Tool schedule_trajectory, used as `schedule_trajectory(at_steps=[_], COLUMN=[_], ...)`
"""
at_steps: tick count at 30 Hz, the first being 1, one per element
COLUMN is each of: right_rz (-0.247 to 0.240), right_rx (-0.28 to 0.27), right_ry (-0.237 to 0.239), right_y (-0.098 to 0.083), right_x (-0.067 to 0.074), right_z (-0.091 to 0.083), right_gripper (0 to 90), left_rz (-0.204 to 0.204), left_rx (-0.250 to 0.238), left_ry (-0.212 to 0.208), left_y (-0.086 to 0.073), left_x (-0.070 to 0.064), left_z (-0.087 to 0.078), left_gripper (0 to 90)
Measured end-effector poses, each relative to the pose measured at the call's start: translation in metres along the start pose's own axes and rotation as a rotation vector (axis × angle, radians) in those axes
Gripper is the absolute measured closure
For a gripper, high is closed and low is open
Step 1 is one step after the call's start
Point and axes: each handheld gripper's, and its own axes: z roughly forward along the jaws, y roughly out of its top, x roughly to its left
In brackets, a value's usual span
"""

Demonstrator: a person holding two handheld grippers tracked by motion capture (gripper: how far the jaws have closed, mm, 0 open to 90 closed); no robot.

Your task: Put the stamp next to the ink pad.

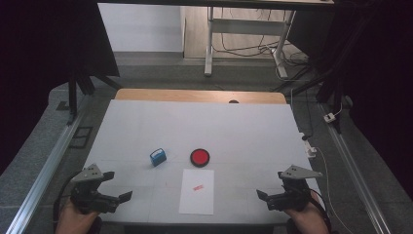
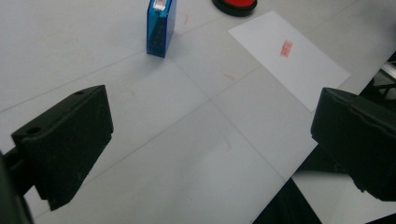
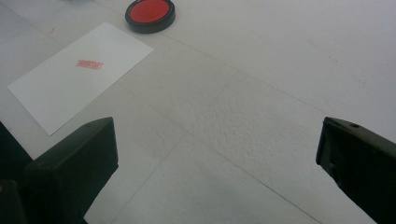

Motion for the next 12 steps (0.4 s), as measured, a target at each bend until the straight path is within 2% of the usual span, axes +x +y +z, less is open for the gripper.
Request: schedule_trajectory(at_steps=[5,12], right_rz=[-0.003,-0.007], right_rx=[0.007,0.013], right_ry=[-0.007,-0.006], right_y=[0.0003,0.0003], right_x=[0.0008,0.0008], right_z=[0.0000,0.0005], right_gripper=[0.0,0.0], left_rz=[0.007,-0.004], left_rx=[0.039,0.052], left_ry=[0.044,0.035], left_y=[-0.0053,-0.0048], left_x=[-0.0018,-0.0011], left_z=[-0.0011,0.0002], left_gripper=[0.0,0.0])
